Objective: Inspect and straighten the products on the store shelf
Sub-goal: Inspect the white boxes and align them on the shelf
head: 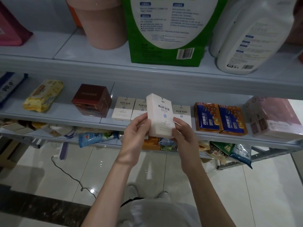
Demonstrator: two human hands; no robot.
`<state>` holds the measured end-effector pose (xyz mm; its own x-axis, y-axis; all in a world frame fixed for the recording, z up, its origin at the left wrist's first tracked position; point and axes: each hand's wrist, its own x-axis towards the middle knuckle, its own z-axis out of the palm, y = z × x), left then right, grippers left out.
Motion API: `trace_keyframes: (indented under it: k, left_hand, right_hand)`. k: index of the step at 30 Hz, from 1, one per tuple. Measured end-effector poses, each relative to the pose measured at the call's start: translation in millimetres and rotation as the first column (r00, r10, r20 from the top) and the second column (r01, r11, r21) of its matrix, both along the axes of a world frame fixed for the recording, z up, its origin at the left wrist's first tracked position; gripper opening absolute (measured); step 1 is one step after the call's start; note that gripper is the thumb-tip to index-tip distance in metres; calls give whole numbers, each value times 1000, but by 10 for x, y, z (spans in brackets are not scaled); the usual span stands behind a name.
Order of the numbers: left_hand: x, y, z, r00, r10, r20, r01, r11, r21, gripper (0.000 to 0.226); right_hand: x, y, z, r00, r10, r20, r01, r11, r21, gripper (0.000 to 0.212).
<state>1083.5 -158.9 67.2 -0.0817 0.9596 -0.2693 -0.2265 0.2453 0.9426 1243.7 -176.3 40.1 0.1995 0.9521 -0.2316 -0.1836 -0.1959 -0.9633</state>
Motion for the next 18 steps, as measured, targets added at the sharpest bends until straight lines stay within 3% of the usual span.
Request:
trace_keyframes:
  k: [6,11,18]
  left_hand:
    - [14,-23,47,990,-114,89,115,993,-5,30]
    - [-3,-38,59,987,-155,48,154,988,28,36]
    - [-57,-19,-10,986,-165,-10,165,986,27,40]
  right_hand:
    - [-87,-30,102,997,53,64,-52,998,-20,23]
    - [-77,-22,170,987,136,87,-139,990,28,36]
    - [-121,-53,190,979,167,120,-179,979,98,30]
